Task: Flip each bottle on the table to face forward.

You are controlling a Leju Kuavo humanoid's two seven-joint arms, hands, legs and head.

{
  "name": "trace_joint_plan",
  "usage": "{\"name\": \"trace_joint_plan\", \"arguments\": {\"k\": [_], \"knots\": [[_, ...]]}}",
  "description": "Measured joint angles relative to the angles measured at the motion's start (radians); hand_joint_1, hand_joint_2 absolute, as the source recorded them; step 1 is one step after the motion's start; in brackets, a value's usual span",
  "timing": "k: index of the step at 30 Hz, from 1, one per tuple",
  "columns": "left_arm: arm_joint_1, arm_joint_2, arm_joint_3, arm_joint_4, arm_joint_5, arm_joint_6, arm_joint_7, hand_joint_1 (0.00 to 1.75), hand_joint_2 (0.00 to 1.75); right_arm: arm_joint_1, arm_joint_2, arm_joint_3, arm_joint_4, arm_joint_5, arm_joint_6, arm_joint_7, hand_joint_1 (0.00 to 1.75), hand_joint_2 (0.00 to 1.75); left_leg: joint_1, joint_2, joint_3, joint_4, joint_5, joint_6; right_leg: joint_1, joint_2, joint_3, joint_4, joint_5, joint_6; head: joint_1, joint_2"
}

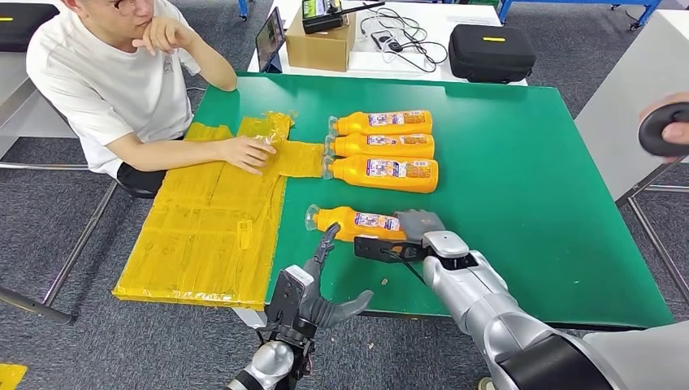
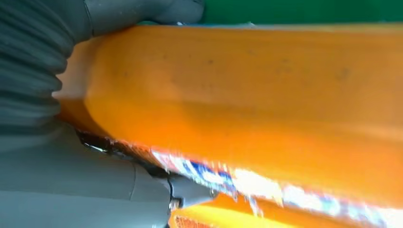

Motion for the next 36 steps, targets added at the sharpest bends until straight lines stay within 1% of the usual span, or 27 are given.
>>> {"name": "trace_joint_plan", "arguments": {"k": [4,6,7,9,10,12,15,17,20,23,25,34,36], "knots": [[0.026,0.0,0.027,-0.059,0.07,0.027,-0.04,0.0,1.75,0.057,-0.005,-0.054,-0.015,-0.111,-0.184,-0.076,1.75,1.75,0.0,0.0,0.0,0.0,0.0,0.0,0.0,0.0,0.001,0.0,0.0,0.0,0.0,0.0],[0.058,0.0,0.061,-0.124,0.121,0.044,-0.061,0.0,1.75,0.108,-0.006,-0.092,-0.051,-0.169,-0.305,-0.112,1.75,1.75,0.001,0.0,0.0,0.0,0.0,0.0,0.001,0.0,0.001,0.0,0.0,0.0,0.0,0.0],[0.08,0.001,0.083,-0.171,0.147,0.048,-0.064,0.0,1.75,0.149,-0.007,-0.117,-0.085,-0.201,-0.382,-0.137,1.75,1.75,0.001,-0.001,0.0,0.0,0.0,0.0,0.001,0.0,0.001,0.0,0.0,0.0,0.0,0.0],[0.125,0.005,0.123,-0.266,0.216,0.027,-0.05,0.0,1.75,0.251,-0.011,-0.175,-0.177,-0.265,-0.53,-0.201,1.75,1.75,0.001,-0.005,-0.002,0.0,-0.001,0.0,0.001,-0.003,0.0,0.0,-0.001,0.0,0.0,0.0],[0.145,0.01,0.136,-0.302,0.255,0.001,-0.041,0.0,1.75,0.298,-0.014,-0.204,-0.224,-0.295,-0.581,-0.234,1.75,1.75,0.001,-0.007,-0.003,0.0,-0.001,0.0,0.001,-0.005,-0.001,0.0,-0.001,0.0,0.0,0.0],[0.179,0.019,0.146,-0.341,0.323,-0.06,-0.036,0.0,1.75,0.371,-0.021,-0.255,-0.305,-0.348,-0.624,-0.291,1.75,1.75,0.001,-0.008,-0.006,0.0,0.0,0.0,0.001,-0.007,-0.003,0.0,-0.001,0.0,0.0,0.0],[0.214,0.031,0.153,-0.374,0.374,-0.126,-0.051,0.0,1.75,0.451,-0.031,-0.328,-0.423,-0.403,-0.639,-0.35,1.75,1.75,0.001,-0.008,-0.009,0.0,-0.001,0.0,0.0,-0.007,-0.005,0.0,-0.002,0.0,0.0,0.0],[0.229,0.038,0.156,-0.391,0.379,-0.154,-0.072,0.0,1.75,0.491,-0.033,-0.362,-0.492,-0.431,-0.627,-0.377,1.75,1.75,0.0,-0.008,-0.009,0.0,-0.001,0.0,0.0,-0.006,-0.006,0.0,-0.001,0.0,0.0,0.0],[0.242,0.045,0.156,-0.411,0.393,-0.213,-0.104,0.0,1.75,0.54,-0.031,-0.383,-0.585,-0.489,-0.562,-0.428,1.75,1.75,0.0,-0.008,-0.009,0.0,-0.001,0.0,0.0,-0.006,-0.006,0.0,-0.001,0.0,0.0,0.0],[0.245,0.051,0.153,-0.421,0.421,-0.272,-0.109,0.0,1.75,0.572,-0.023,-0.385,-0.655,-0.537,-0.47,-0.448,1.75,1.75,0.0,-0.007,-0.009,0.0,-0.001,0.0,0.0,-0.006,-0.006,0.0,-0.001,0.0,0.0,0.0],[0.246,0.053,0.151,-0.424,0.428,-0.287,-0.109,0.0,1.75,0.588,-0.017,-0.384,-0.685,-0.546,-0.444,-0.451,1.75,1.75,0.0,-0.007,-0.009,0.0,0.0,0.0,0.0,-0.006,-0.006,0.0,-0.001,0.0,0.0,0.0],[0.248,0.058,0.148,-0.429,0.43,-0.291,-0.109,0.0,1.75,0.614,-0.004,-0.381,-0.74,-0.551,-0.437,-0.453,1.75,1.75,0.0,-0.008,-0.009,0.0,0.0,0.0,0.0,-0.006,-0.006,0.0,-0.001,0.0,0.0,0.0],[0.248,0.06,0.148,-0.429,0.433,-0.303,-0.108,0.0,1.75,0.615,-0.004,-0.379,-0.745,-0.572,-0.399,-0.46,1.75,1.75,0.0,-0.008,-0.009,0.0,0.0,0.0,0.0,-0.006,-0.006,0.0,-0.001,0.0,0.0,0.0]]}}
